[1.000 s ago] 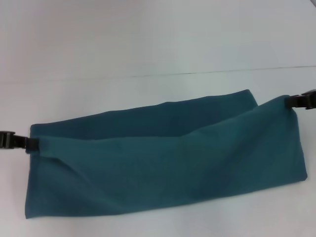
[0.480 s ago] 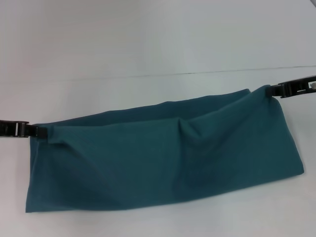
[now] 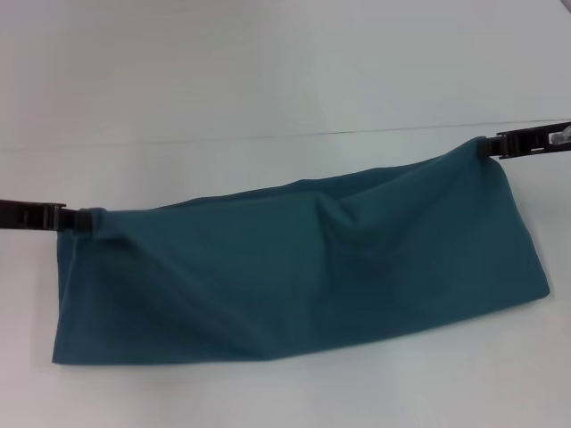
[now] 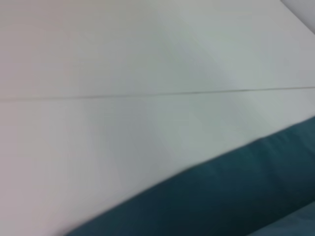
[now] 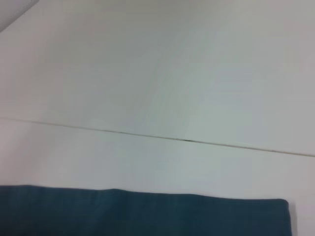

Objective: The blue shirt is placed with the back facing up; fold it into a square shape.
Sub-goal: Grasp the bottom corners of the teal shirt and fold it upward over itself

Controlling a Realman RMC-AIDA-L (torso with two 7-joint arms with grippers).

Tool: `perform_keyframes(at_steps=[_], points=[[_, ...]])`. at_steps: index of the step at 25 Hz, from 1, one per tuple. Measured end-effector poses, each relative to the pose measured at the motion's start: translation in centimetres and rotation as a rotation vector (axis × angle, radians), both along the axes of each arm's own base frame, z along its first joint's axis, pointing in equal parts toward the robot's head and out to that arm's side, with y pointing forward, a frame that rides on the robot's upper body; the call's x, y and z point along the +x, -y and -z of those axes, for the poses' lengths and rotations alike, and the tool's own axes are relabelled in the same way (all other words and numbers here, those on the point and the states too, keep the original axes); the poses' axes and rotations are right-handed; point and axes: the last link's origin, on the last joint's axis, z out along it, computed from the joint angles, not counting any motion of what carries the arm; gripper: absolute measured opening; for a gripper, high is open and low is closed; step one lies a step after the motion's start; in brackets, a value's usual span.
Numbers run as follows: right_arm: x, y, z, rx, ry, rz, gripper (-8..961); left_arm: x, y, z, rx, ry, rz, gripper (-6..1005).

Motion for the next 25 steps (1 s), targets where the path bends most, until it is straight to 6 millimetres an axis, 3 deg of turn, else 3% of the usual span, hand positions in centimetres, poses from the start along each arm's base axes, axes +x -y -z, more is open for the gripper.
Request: perform_keyframes(at_steps=[17,25], points=[[0.7,-2.1,3.4,0.05,0.064,0.0,25,-0.5,-1.6,1.7,0.075,-0.068,0.002,54],[1.0,-2.5,3.8,0.088,0.074,0.008,28,-0.4,-2.2,2.2,0.099,-0.098,0.011,55]])
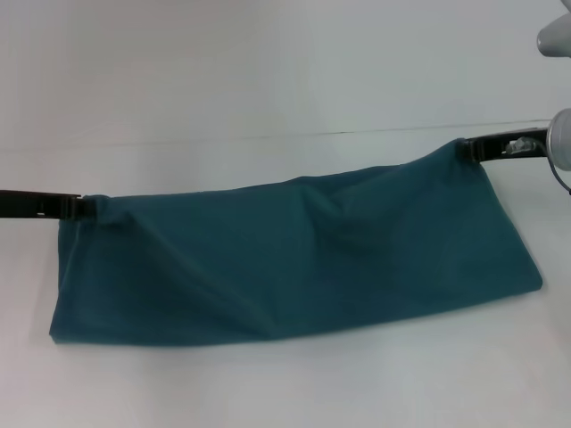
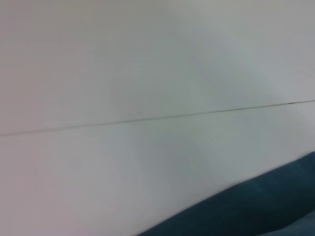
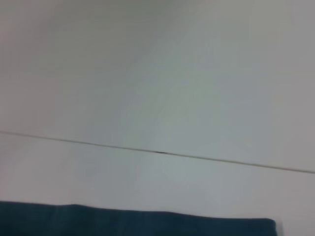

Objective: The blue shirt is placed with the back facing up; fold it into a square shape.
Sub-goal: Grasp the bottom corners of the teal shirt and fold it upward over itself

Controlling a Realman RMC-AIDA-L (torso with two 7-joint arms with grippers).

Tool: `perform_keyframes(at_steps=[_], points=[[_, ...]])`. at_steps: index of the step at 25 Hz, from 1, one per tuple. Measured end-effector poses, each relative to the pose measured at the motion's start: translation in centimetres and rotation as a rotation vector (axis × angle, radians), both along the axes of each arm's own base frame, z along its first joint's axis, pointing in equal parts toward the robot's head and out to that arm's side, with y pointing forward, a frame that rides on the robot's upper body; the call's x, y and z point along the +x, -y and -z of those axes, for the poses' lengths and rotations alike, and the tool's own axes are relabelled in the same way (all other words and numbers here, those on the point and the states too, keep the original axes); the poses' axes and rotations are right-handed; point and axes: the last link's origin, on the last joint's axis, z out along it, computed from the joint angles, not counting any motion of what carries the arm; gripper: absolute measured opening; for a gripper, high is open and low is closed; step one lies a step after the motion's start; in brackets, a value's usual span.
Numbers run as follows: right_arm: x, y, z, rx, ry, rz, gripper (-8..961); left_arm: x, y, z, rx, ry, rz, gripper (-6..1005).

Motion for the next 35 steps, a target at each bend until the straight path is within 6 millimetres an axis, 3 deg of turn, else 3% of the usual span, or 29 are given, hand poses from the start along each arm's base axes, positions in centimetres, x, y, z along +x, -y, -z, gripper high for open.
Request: perform_keyframes(at_steps=[21,26,30,35], points=[[0.6,-0.8,0.6,0.062,0.021,0.01,37,-0.1,-1.0,0.7,0.064,-0.023,-0.009,146],[0.7,-0.9,0.3,0.077,0.022,0.014,207,-0.6,-1.3,0.5,0.12,-0.039,-0.021,168],[0.8,-0.9,0.3,0.078,0.022,0.016,291,-0.6,-1.4,0.6,0.118,-0.05,-0.017,185],[1.1,-0.7,0.6,0.076,0.026,0.021,395,-0.7,-1.4,0.2,0.137,-0.047,-0.016,406]])
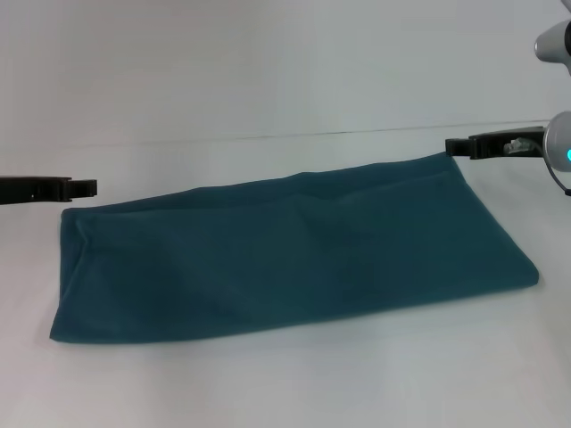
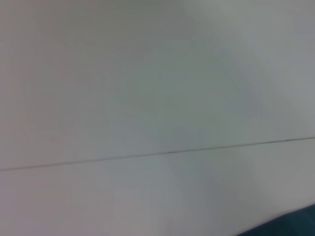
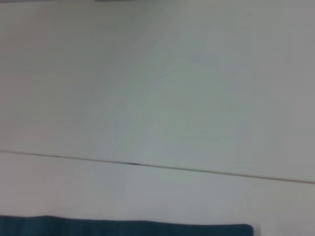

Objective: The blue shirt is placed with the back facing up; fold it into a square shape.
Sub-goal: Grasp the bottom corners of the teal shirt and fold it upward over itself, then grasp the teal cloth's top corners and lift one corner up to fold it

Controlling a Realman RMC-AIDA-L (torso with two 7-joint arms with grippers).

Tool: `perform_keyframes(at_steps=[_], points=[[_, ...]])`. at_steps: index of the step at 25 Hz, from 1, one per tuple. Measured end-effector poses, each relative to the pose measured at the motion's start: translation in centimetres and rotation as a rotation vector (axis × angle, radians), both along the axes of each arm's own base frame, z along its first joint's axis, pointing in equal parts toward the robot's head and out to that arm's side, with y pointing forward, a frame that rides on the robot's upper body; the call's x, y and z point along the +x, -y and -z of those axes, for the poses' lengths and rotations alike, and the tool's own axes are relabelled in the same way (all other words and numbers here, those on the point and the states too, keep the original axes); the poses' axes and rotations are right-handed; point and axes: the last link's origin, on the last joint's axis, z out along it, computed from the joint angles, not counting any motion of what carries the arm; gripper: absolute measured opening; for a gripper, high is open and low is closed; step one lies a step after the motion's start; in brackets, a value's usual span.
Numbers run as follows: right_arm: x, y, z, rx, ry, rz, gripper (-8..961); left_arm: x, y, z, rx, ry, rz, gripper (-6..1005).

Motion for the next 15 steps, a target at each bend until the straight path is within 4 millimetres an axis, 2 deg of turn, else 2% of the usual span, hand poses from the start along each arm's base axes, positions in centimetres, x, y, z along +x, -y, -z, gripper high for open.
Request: perform_keyframes(at_steps=[2,6,8,10,13,14,15], points=[[0.2,0.1,0.0,0.0,0.002,0.002,437,0.0,0.2,0.0,-0.016,0.005,0.002,482],[0.2,0.4,-0.1,-0.026,-0.003,0.0,639,0.4,0.8,-0.3,-0.066,0.029,0.014,634],[0.0,0.8,-0.3,-0.049,-0.01,-0.013,763,0.8,1.9,-1.2,-0.094,0.084,0.035,843],[-0.2,1.3,-0.7,-0.067,-0.024,-0.025,910,1.0,2.7,-1.8,-0.114,0.124,0.051,852],[-0.5,3.0,-2.0,-0.085,-0.081,-0.058,918,1.0,3.8,-2.5,-0.14,0.166,0.067,865],[-0.5,3.0,-2.0,-0.085,-0.081,-0.058,921,1.0,3.8,-2.5,-0.14,0.166,0.067,869],[-0.5,3.6,-2.3,-0.091,-0.097,-0.069,924,0.6,5.0,-3.0,-0.158,0.198,0.071,874]])
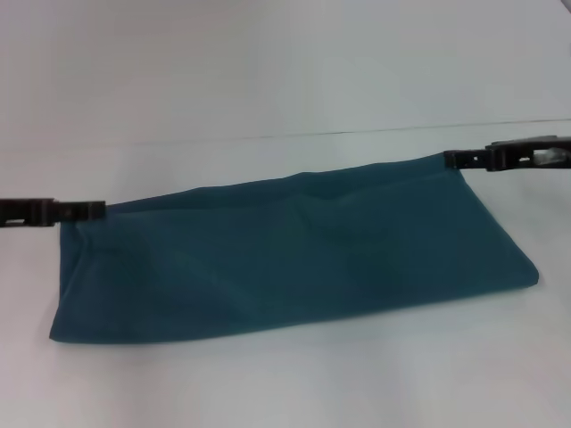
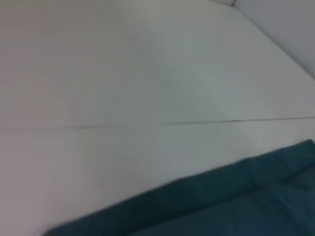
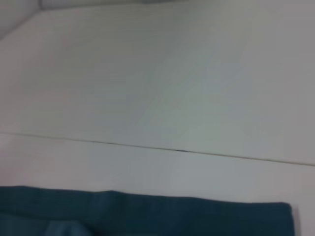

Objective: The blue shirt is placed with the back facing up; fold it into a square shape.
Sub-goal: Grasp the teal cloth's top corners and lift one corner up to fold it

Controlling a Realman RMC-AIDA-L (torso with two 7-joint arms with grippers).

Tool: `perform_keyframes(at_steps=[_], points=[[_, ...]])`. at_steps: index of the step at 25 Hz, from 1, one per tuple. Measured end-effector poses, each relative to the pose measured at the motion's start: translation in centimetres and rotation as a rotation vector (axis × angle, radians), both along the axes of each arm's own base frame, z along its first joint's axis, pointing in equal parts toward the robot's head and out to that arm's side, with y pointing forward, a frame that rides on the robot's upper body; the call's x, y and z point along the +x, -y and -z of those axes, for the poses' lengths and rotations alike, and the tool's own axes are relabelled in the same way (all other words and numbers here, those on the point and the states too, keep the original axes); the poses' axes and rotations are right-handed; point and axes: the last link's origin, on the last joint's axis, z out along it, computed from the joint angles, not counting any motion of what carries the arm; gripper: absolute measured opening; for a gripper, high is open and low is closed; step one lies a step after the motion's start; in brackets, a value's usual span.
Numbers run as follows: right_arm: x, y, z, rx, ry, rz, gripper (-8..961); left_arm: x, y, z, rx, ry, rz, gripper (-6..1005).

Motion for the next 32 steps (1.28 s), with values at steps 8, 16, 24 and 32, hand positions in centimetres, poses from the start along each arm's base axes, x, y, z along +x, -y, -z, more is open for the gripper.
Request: perform_keyframes(at_steps=[8,16,24,32], points=[[0.5,3.7,-1.0,-0.095,-0.07,-0.056,924,-1.8,3.7,-0.5,-0.061,0.048,-0.015,890],[1.3,4.7,-1.2,-0.133,-0.087,-0.044,924,-4.3,4.7,-0.3,-0.073,-0.021,-0.115,891],[1.2,4.7,-0.5,-0.165,-0.061,-0.041,924,-5.7,5.2,0.5,-0.088,-0.068,-0.161,891],[1.0,4.6,-0.5,-0.17,-0.058,-0.042,925,-5.3,5.7,1.2,-0.157,-0.069,-0.158,890]])
